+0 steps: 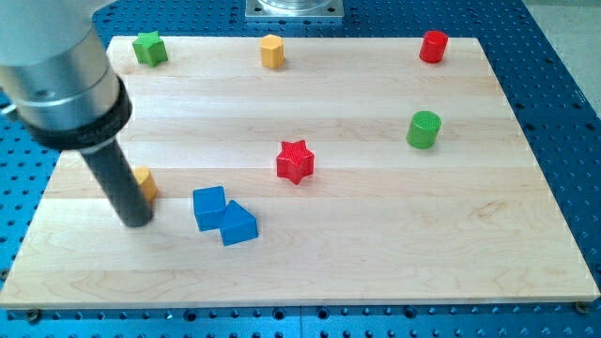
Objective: Place the heart at the left center of the board
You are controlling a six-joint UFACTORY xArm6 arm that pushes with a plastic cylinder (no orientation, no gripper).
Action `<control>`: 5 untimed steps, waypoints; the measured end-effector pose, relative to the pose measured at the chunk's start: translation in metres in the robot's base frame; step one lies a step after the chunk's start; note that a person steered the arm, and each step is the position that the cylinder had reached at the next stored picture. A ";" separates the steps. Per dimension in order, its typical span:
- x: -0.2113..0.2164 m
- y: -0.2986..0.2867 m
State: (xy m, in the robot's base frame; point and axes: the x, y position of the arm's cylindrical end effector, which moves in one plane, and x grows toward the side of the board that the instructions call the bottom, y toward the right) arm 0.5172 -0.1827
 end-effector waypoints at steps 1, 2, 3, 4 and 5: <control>-0.029 0.000; -0.030 0.010; -0.040 0.014; -0.059 0.009; -0.079 -0.004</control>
State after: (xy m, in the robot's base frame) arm 0.4385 -0.1866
